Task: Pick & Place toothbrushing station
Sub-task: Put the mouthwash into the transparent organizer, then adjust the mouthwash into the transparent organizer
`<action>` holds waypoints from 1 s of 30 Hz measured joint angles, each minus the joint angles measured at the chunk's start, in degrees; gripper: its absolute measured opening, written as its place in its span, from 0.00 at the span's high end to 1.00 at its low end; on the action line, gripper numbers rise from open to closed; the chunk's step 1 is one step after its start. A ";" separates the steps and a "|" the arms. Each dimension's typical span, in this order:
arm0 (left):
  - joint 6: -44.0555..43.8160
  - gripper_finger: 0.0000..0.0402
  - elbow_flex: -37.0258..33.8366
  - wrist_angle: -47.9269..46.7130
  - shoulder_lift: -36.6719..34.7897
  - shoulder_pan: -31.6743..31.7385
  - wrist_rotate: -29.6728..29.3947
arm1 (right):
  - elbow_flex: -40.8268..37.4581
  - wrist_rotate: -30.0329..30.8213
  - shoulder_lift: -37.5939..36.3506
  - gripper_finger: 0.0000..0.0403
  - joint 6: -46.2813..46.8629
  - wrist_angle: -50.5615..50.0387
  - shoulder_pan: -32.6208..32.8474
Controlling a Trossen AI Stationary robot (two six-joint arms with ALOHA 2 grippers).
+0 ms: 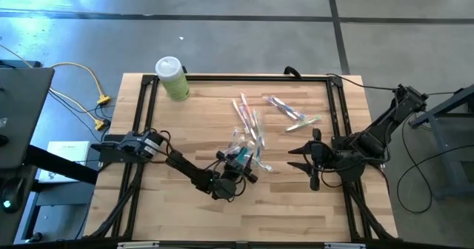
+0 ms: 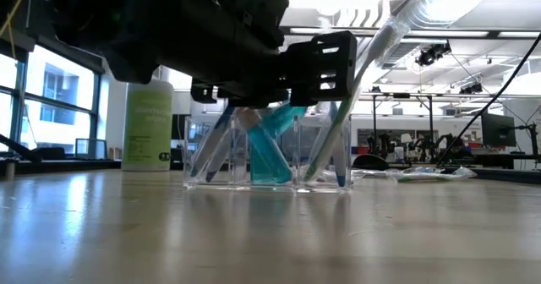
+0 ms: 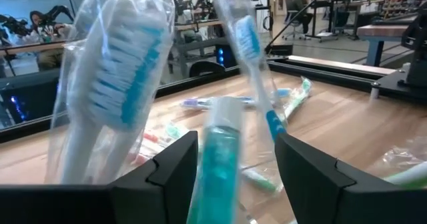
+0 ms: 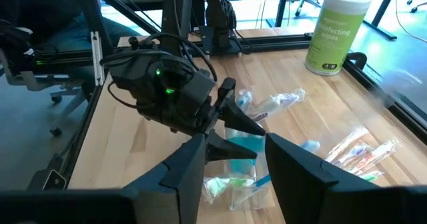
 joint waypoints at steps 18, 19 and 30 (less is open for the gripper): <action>20.95 0.52 0.00 20.04 0.00 -3.50 -0.02 | 0.00 -0.37 0.00 0.63 -0.02 -0.03 0.00; 21.49 0.52 0.00 19.97 0.00 -3.71 -0.03 | 0.00 -0.37 0.00 0.63 -0.02 -0.04 0.00; 21.63 0.71 0.04 19.99 0.00 -3.68 -0.30 | 0.02 -0.39 0.00 0.63 0.24 0.00 0.00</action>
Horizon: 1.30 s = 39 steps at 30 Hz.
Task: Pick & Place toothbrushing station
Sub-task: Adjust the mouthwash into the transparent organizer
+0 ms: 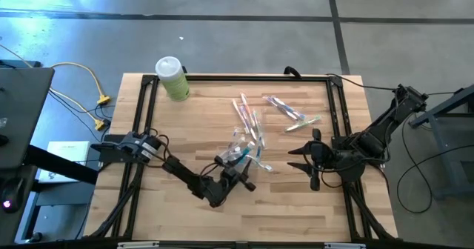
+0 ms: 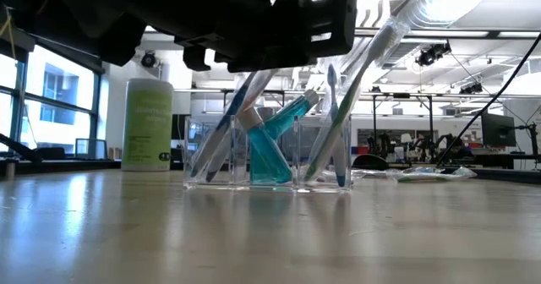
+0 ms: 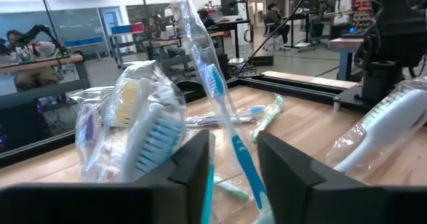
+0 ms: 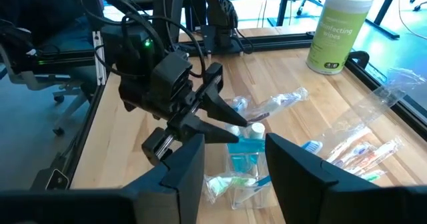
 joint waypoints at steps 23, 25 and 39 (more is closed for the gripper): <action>35.87 0.99 0.24 16.70 -6.56 -14.15 2.77 | -0.07 -7.17 15.73 0.66 -13.83 14.02 -3.96; 36.68 0.99 0.18 16.72 -6.73 -15.12 2.70 | -0.07 -4.52 17.65 0.70 -17.07 15.79 -4.97; 35.54 0.99 -0.08 13.87 -6.47 -16.17 -3.16 | -0.09 -7.44 24.20 0.99 -20.93 16.73 -16.83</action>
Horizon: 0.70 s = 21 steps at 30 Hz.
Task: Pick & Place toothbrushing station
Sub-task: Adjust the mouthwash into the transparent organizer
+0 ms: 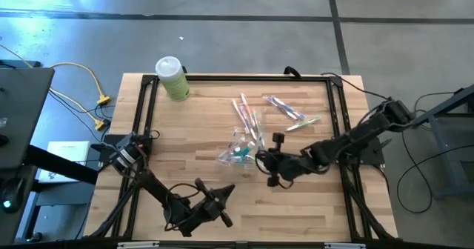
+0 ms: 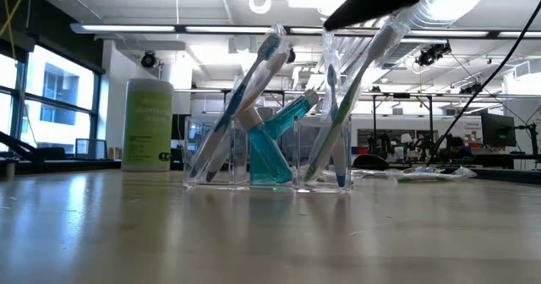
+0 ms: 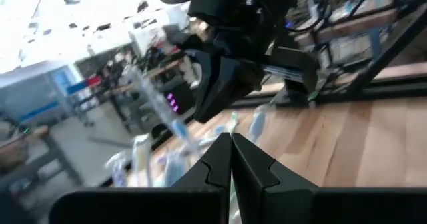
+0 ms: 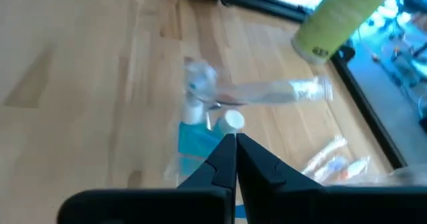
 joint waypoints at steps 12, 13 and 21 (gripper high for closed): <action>-0.72 0.99 0.00 -5.70 0.02 0.25 -2.40 | 0.00 1.74 6.65 1.00 2.79 -2.73 -6.61; -0.74 0.99 0.00 -6.02 0.02 0.25 -2.42 | 0.02 3.27 6.78 1.00 2.77 -2.42 -6.61; -1.01 0.99 0.00 -6.74 0.07 0.25 -2.45 | 0.17 5.90 6.69 1.00 1.65 -2.49 -5.60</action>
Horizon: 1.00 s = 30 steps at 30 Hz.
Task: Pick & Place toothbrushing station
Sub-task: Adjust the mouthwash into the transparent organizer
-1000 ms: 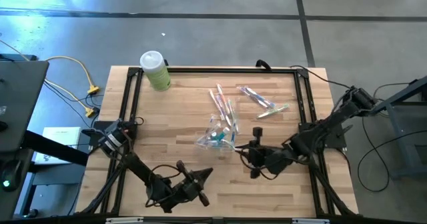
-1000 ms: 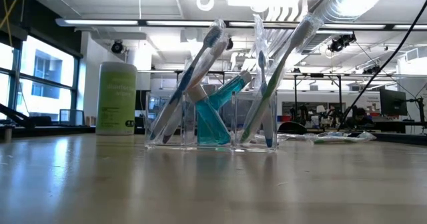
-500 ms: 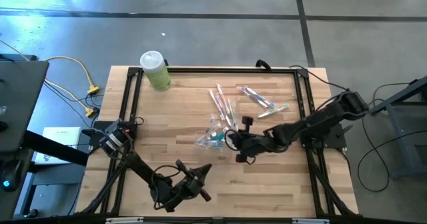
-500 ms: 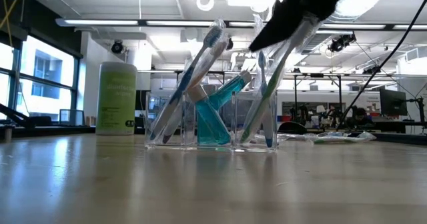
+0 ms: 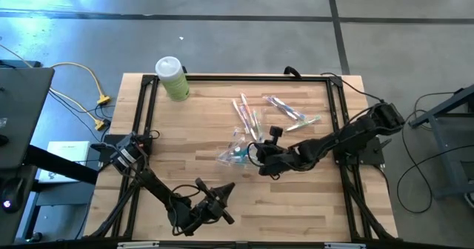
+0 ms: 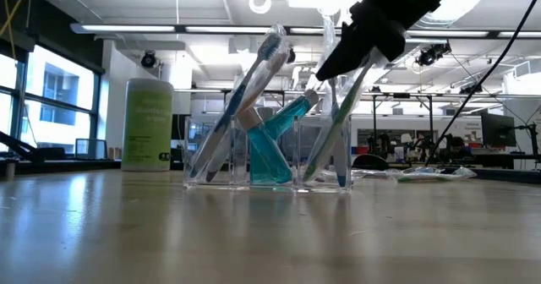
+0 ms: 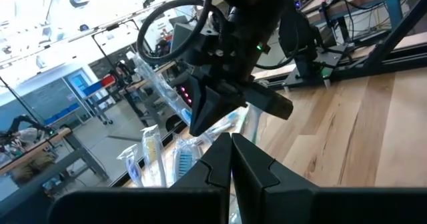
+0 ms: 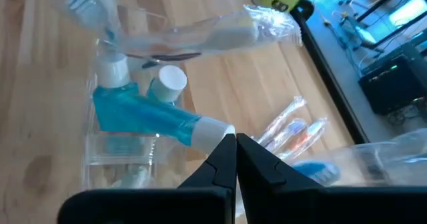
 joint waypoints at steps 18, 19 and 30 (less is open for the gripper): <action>-1.22 0.99 0.02 -0.01 0.00 0.04 0.08 | -0.02 -2.77 2.20 1.00 -0.02 0.56 -1.54; -1.22 0.99 0.02 -0.02 0.00 0.04 0.06 | -0.04 -3.00 2.21 1.00 -0.15 0.62 -1.64; -1.22 0.99 0.02 -0.02 0.00 0.04 0.02 | -0.04 -8.34 2.20 1.00 -2.49 4.23 -1.82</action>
